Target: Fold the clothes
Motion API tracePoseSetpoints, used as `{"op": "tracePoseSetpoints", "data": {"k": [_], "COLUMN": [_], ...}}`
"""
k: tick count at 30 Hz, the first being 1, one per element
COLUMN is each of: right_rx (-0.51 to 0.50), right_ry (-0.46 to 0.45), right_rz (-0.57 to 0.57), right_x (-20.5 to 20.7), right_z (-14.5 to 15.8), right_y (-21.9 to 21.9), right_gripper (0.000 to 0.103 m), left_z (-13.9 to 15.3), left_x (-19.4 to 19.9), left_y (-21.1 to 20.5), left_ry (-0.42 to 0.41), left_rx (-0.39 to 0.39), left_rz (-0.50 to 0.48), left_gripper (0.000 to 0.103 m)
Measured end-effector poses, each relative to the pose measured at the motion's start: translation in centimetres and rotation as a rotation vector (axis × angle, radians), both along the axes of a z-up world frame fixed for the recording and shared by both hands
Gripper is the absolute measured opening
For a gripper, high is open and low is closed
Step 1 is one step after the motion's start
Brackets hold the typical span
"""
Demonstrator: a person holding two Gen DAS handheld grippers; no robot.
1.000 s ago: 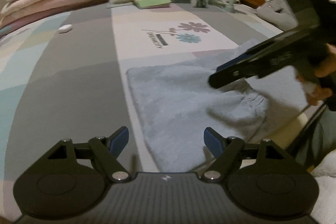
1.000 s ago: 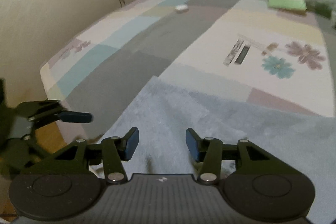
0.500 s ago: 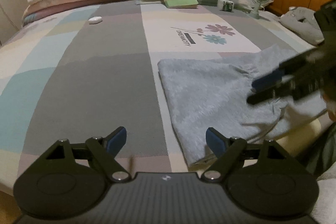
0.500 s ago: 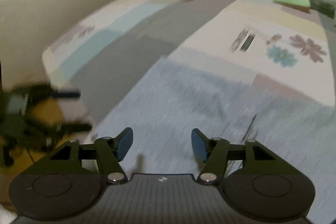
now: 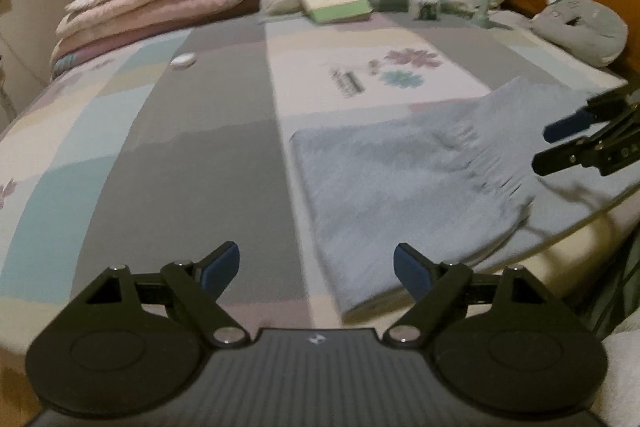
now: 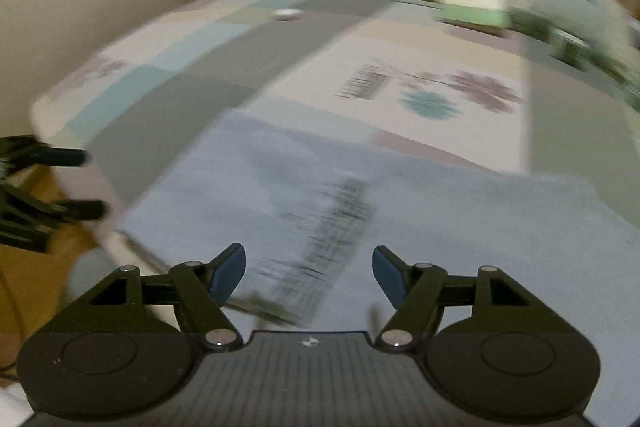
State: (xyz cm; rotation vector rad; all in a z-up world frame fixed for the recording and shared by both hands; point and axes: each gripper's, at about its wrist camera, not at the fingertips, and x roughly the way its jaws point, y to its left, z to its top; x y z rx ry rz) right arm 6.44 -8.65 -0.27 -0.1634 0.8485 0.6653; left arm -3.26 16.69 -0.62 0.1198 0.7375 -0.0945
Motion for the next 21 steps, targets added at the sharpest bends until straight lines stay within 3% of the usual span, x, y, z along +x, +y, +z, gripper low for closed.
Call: {"op": "tracePoseSetpoints", "data": {"k": [8, 12, 16, 21], "right_rx": [-0.069, -0.125, -0.121, -0.106], "right_ry": [0.000, -0.015, -0.049, -0.068], "right_rz": [-0.248, -0.258, -0.201, -0.174], "right_x": [0.8, 0.3, -1.1, -1.4], "right_z": [-3.3, -5.7, -6.6, -7.0], "right_y": [-8.7, -10.1, -10.4, -10.4], "right_gripper": [0.077, 0.080, 0.103, 0.103], "left_z": [0.6, -0.3, -1.0, -1.3], "left_x": [2.8, 4.4, 4.6, 4.5], "left_y": [-4.6, -8.0, -10.4, -12.7], "left_ry": [-0.006, 0.035, 0.069, 0.093], "left_rx": [0.000, -0.006, -0.022, -0.015], "left_rz": [-0.060, -0.084, -0.106, -0.113], "left_gripper": [0.090, 0.090, 0.090, 0.090]}}
